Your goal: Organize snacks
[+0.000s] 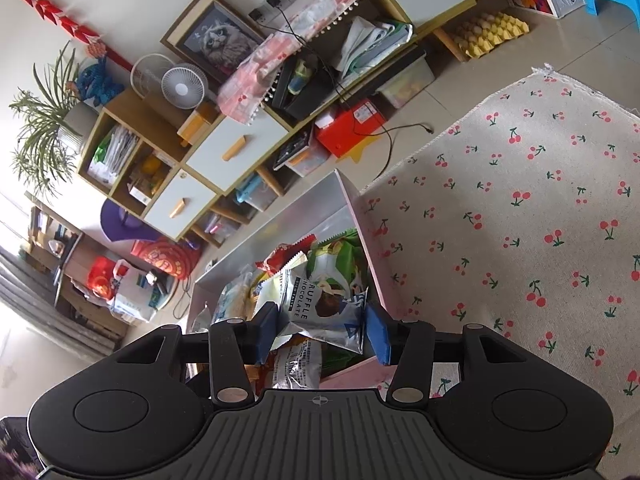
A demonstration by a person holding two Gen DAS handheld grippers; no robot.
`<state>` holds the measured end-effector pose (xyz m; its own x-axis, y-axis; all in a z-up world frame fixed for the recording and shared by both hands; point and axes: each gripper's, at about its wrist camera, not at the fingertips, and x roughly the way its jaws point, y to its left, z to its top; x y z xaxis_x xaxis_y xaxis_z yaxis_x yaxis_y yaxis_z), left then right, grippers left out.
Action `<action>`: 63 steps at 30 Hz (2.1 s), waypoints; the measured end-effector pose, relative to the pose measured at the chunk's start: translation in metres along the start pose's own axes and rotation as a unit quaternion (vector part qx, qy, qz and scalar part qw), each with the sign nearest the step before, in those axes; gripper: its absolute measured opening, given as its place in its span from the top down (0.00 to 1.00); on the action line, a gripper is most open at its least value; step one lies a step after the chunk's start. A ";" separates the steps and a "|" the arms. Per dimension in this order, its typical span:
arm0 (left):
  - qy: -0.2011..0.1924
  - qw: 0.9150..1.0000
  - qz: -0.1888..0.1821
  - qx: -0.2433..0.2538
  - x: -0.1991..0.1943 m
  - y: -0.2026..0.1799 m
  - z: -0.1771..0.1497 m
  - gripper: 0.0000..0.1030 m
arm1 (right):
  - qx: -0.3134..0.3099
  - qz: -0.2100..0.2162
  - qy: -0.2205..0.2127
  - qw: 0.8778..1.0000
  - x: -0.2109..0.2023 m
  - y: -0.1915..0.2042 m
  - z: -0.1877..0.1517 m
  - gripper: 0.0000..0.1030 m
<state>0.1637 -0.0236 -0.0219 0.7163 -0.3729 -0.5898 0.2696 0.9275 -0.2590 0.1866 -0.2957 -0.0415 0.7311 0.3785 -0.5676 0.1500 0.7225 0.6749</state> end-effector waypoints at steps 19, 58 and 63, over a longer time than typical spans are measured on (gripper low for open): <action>0.010 1.000 -0.001 0.013 -0.014 -0.012 -0.002 0.17 | 0.027 0.019 0.001 0.999 -0.011 -0.009 0.004 0.20; 0.136 0.989 0.062 -0.011 -0.051 -0.011 -0.022 0.01 | -0.189 -0.127 0.037 0.973 -0.058 0.022 -0.034 0.09; 0.140 0.987 0.083 0.003 -0.064 -0.017 -0.027 0.01 | -0.242 -0.158 0.042 0.956 -0.073 0.035 -0.058 0.09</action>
<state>0.0964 -0.0161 -0.0005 0.5451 -0.2083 -0.8121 0.1690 0.9760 -0.1370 0.0998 -0.2647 -0.0038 0.6410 0.1284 -0.7568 0.0131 0.9839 0.1781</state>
